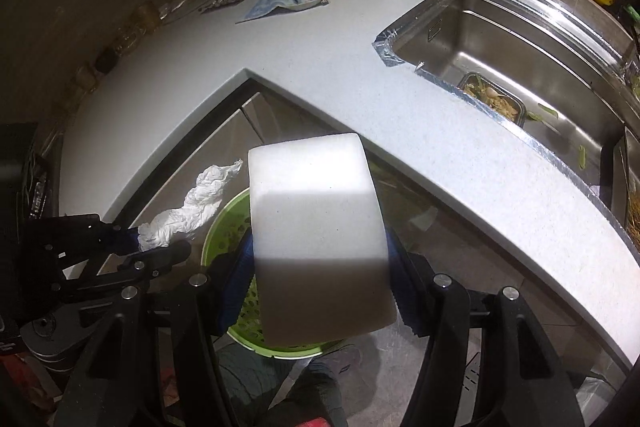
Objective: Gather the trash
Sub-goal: 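Carry both items over the green basket and open both tools to drop them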
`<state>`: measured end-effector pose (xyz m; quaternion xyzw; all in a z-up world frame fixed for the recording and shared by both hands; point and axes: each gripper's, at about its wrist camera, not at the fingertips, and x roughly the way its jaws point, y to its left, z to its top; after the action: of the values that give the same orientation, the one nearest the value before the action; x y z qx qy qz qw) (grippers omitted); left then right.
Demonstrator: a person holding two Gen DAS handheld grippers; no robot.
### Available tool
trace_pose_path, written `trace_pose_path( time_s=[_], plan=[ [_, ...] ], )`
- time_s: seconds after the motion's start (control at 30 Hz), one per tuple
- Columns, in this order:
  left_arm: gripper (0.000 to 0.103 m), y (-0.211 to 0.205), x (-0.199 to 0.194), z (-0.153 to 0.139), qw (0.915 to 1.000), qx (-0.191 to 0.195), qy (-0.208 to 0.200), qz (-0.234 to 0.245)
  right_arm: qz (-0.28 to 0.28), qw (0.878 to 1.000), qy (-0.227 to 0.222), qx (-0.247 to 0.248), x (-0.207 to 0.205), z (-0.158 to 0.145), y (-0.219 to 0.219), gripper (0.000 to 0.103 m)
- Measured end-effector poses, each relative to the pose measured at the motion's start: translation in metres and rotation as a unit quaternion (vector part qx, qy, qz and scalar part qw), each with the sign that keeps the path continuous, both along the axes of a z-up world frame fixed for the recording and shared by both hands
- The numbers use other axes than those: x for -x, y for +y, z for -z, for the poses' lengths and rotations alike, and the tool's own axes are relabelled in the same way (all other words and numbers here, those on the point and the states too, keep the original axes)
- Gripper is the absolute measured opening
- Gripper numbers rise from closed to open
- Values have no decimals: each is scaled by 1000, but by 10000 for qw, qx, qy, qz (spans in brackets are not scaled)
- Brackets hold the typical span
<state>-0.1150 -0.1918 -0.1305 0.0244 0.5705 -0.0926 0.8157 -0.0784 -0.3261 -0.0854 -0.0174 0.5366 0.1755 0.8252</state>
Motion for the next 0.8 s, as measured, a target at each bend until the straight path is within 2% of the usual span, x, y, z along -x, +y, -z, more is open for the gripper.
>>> trace_pose_path(
  time_s=[0.23, 0.3, 0.37, 0.4, 0.47, 0.53, 0.8],
  plan=[
    [21, -10, 7, 16, 9999, -56, 153, 5, -49, 9999, 101, 49, 10, 8, -3, 62],
    [27, -12, 7, 23, 9997, -59, 238, -4, -47, 9999, 132, 52, 11, 11, -5, 63],
    [39, -13, 8, 29, 9995, -21, 328, -23, -47, 9999, 156, 51, 11, 13, -6, 63],
    [42, -13, 9, 31, 9994, -24, 345, -38, -47, 9999, 159, 46, 12, 14, -7, 63],
    [56, -15, 10, 33, 9992, -44, 390, -49, -59, 9998, 180, 36, 11, 15, -7, 63],
    [65, -15, 11, 33, 9991, -85, 400, -121, -76, 9998, 191, 28, 10, 16, -7, 63],
    [81, -6, 12, 14, 9990, -238, 142, -339, -225, 9997, 73, 80, 6, 6, -5, 64]
  ],
)
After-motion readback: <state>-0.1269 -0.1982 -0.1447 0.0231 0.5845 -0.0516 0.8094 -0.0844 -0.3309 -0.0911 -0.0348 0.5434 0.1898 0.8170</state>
